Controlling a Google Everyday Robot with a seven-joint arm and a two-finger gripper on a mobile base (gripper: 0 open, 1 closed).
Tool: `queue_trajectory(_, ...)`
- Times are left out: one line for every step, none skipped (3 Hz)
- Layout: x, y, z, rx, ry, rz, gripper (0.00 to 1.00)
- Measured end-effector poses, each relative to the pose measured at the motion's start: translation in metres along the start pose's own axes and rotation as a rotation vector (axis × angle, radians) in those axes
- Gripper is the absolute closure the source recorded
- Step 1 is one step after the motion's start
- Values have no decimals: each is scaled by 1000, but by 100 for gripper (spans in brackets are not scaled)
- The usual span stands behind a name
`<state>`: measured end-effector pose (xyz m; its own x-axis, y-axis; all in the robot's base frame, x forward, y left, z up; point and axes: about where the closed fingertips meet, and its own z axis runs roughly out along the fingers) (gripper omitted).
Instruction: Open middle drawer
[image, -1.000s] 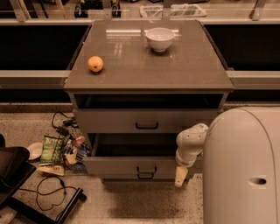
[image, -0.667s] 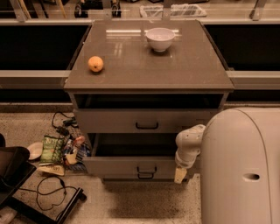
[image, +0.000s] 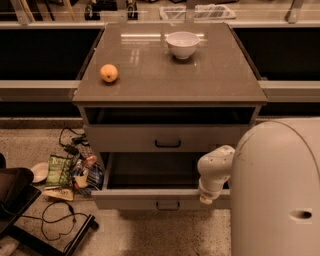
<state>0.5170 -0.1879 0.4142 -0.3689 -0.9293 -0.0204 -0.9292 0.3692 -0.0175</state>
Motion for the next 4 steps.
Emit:
queue_trajectory(2,9,-6,-1,8,7,100)
queue_trajectory(5,28,-16,-9,19,13,100)
queue_trajectory(5,28,-15,-10,19,13,73)
queue_trajectory(5,29,-14,-11,20,13,50)
